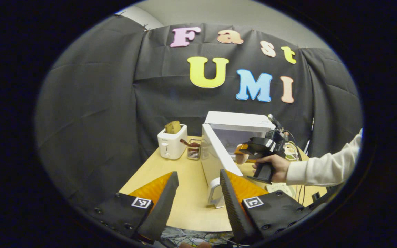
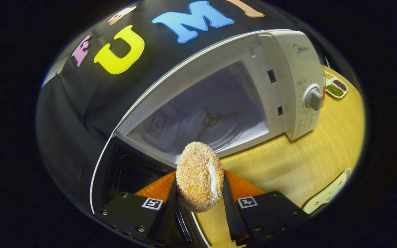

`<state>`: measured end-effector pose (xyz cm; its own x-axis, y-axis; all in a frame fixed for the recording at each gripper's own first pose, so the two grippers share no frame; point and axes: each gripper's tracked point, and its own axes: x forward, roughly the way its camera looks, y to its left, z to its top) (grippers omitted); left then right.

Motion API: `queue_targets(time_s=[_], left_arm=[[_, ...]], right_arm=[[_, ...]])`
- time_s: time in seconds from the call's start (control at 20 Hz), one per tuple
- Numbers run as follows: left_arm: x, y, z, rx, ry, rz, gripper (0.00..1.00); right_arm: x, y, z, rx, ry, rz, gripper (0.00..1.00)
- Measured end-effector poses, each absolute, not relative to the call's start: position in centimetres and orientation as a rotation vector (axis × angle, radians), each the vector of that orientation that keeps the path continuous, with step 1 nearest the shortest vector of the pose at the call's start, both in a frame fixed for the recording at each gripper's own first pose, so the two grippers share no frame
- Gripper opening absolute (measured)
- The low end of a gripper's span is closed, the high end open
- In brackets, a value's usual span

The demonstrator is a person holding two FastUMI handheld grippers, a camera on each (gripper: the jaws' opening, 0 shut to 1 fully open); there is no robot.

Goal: Open the microwave oven with the left hand, put the food in, and close the microwave oven.

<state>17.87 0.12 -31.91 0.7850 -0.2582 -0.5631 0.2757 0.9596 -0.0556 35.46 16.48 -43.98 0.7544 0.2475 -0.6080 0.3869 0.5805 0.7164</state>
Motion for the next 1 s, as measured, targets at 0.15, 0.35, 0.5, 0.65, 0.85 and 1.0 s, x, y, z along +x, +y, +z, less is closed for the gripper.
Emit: queue_targets(time_s=[0.15, 0.35, 0.5, 0.65, 0.85, 1.0], left_arm=[[17.4, 0.4, -32.7, 0.018, 0.656, -0.222, 0.79], [16.2, 0.3, -33.0, 0.045, 0.713, -0.17, 0.82], [15.7, 0.0, -32.9, 0.06, 0.746, -0.146, 0.84], [14.6, -0.8, -33.9, 0.061, 0.79, -0.128, 0.82], [13.1, -1.0, -35.2, 0.08, 0.851, -0.116, 0.8], [12.9, -1.3, -35.2, 0.075, 0.856, -0.106, 0.82]], right_arm=[[39.6, 16.2, -44.0, 1.008, 0.598, -0.108, 0.64], [42.4, 16.5, -45.7, 1.005, 0.535, -0.115, 0.63], [44.2, 15.2, -47.6, 0.95, 0.453, -0.183, 0.64], [45.5, 13.9, -49.7, 0.891, 0.412, -0.267, 0.68], [47.8, 13.4, -50.5, 0.954, 0.334, -0.362, 0.69], [48.8, 13.8, -50.7, 0.964, 0.328, -0.366, 0.74]])
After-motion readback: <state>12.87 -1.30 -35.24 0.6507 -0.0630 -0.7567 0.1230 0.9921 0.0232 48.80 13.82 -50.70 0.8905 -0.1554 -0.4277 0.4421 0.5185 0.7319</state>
